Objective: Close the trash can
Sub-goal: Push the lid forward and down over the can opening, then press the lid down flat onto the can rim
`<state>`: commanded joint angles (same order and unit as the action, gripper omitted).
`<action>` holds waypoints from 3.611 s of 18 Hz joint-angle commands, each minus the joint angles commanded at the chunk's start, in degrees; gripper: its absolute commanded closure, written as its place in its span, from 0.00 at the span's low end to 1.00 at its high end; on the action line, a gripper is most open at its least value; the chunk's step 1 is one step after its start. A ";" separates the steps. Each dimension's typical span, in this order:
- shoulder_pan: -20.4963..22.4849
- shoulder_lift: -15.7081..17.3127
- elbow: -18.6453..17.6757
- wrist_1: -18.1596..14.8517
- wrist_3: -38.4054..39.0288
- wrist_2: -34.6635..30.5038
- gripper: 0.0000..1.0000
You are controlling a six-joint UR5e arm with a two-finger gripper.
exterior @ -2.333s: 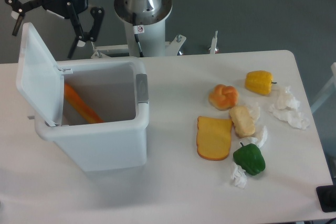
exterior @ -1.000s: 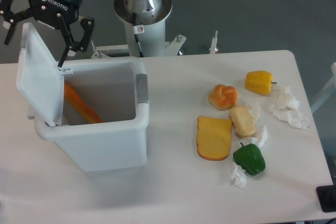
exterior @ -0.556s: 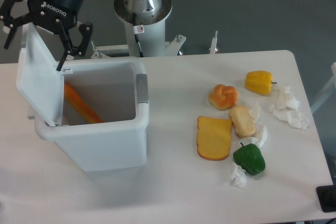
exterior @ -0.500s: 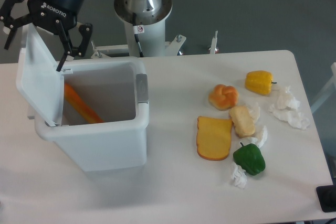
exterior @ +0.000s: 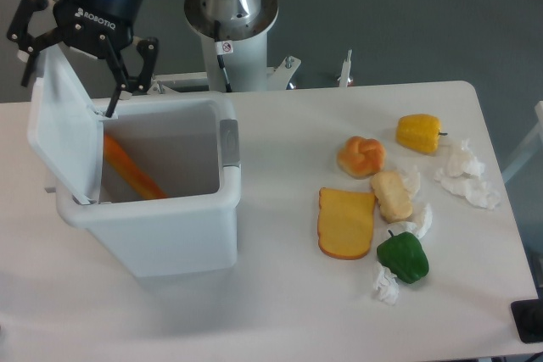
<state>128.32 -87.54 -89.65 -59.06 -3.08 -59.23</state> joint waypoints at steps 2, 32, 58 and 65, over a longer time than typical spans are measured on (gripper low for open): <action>0.00 0.00 0.09 0.09 -0.35 -1.58 0.00; 8.60 -0.44 -3.69 -0.35 -7.65 -12.93 0.00; 10.72 -2.90 -5.63 -0.79 -10.02 -12.75 0.00; 11.86 -2.64 -6.15 -0.97 -9.93 -12.93 0.00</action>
<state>140.18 -90.18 -95.80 -60.03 -13.01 -72.16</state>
